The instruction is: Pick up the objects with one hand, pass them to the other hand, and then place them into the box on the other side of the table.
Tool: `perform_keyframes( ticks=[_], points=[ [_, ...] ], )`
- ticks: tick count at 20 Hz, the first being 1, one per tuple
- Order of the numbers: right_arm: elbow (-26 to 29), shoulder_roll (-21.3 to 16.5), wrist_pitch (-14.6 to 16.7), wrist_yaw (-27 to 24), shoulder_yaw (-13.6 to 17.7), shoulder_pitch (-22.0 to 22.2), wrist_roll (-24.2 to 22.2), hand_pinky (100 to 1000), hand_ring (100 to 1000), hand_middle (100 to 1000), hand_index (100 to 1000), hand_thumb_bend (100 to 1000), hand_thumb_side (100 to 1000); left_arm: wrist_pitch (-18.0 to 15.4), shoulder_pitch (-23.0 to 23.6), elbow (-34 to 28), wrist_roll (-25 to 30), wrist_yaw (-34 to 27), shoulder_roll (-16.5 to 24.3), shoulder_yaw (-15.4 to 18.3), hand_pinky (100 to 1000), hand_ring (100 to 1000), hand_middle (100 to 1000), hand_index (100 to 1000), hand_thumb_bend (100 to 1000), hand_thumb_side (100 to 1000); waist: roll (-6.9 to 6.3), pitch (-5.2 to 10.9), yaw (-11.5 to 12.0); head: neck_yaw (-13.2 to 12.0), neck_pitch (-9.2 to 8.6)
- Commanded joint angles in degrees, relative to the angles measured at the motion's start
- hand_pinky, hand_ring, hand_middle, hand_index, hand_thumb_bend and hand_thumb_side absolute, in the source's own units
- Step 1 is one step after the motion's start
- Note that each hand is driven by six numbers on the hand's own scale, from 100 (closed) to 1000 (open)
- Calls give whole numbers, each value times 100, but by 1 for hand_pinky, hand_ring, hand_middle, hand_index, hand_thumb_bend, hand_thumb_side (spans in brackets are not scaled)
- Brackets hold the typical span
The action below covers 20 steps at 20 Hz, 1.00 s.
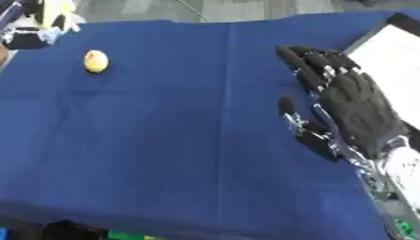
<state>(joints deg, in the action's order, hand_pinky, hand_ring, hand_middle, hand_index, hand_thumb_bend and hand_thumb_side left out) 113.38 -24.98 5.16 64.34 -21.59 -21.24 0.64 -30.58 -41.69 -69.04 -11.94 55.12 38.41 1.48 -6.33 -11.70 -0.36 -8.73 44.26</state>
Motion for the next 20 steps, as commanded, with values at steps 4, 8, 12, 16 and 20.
perform_keyframes(
  ticks=[4, 8, 12, 16, 20],
  points=[
    [122, -106, 17, 39, 43, -62, -15, 806, 846, 853, 999, 100, 100, -172, -1, -789, 525, -858, 215, -163, 536, 275, 219, 279, 100, 247, -1, 138, 16, 52, -15],
    [122, -176, 76, 28, -5, -123, -34, 810, 841, 853, 996, 100, 100, -282, -20, -1083, 863, -1241, 136, -339, 539, 280, 217, 278, 100, 246, -2, 140, 36, 96, -15],
    [122, -267, 184, -2, -70, -213, -84, 815, 836, 853, 995, 100, 100, -448, -119, -1229, 1183, -1438, -42, -578, 541, 282, 217, 277, 100, 245, 3, 143, 51, 152, -15],
    [122, -331, 262, -45, -110, -289, -120, 817, 835, 855, 997, 100, 100, -587, -234, -1284, 1434, -1411, -258, -790, 542, 281, 217, 278, 100, 244, 14, 146, 63, 200, -15],
    [122, -373, 315, -120, -158, -347, -144, 815, 838, 858, 1000, 100, 100, -776, -353, -1289, 1653, -1343, -510, -1044, 543, 282, 216, 278, 100, 244, 24, 144, 69, 258, -15]
  ],
)
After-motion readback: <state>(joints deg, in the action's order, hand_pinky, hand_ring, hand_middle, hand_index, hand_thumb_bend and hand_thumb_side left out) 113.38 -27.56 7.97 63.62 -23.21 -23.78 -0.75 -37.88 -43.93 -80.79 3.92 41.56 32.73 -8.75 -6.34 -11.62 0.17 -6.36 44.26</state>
